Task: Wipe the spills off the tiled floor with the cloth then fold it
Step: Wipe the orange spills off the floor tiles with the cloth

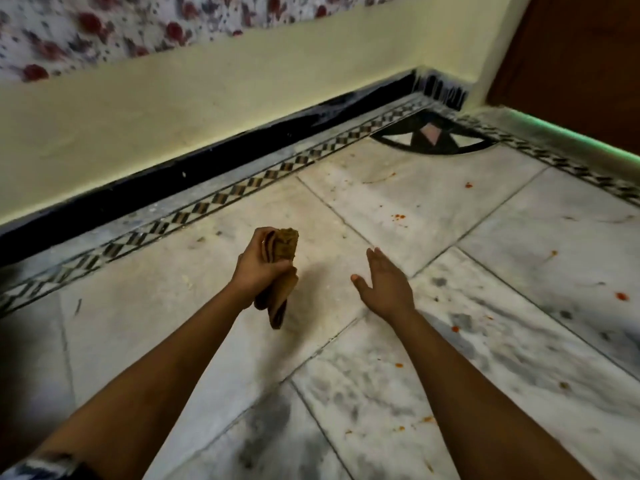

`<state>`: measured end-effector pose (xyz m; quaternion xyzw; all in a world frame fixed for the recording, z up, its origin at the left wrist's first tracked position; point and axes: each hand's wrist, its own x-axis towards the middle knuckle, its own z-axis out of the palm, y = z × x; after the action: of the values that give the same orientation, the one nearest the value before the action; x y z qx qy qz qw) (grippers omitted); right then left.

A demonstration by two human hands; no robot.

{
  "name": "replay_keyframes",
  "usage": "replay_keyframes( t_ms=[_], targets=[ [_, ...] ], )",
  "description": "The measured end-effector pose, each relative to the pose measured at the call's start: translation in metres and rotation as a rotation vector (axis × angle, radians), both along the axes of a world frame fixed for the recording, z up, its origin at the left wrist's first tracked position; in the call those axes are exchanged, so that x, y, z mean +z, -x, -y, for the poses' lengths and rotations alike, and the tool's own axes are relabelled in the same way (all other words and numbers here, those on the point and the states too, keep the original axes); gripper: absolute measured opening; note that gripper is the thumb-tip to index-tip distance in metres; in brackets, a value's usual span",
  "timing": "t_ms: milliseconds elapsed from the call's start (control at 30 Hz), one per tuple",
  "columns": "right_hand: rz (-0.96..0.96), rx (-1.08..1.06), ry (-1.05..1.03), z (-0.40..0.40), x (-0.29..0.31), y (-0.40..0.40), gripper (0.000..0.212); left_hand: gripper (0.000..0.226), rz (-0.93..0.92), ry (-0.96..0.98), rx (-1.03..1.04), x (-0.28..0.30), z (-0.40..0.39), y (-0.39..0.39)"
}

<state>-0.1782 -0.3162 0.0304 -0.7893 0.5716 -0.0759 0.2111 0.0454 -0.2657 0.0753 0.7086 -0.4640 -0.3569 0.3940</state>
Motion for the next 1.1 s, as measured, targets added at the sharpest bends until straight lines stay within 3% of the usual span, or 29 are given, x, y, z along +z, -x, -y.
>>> replay_keyframes(
  t_ms=[267, 533, 800, 1100],
  targets=[
    [-0.06, -0.047, 0.044, 0.01, 0.011, 0.069, 0.062, 0.055, 0.023, 0.037, -0.123, 0.02, 0.04, 0.069],
    [-0.134, -0.074, 0.032, 0.031, 0.005, 0.093, 0.061, 0.059, 0.145, -0.019, -0.043, 0.006, 0.068, 0.085],
    [-0.227, -0.104, 0.082, 0.079, -0.035, 0.076, 0.064, 0.058, 0.371, 0.029, 0.041, -0.034, 0.153, 0.062],
    [-0.213, -0.301, 0.145, 0.148, -0.082, 0.068, 0.073, 0.05, 0.919, 0.1, -0.157, -0.063, 0.268, 0.047]
  ],
)
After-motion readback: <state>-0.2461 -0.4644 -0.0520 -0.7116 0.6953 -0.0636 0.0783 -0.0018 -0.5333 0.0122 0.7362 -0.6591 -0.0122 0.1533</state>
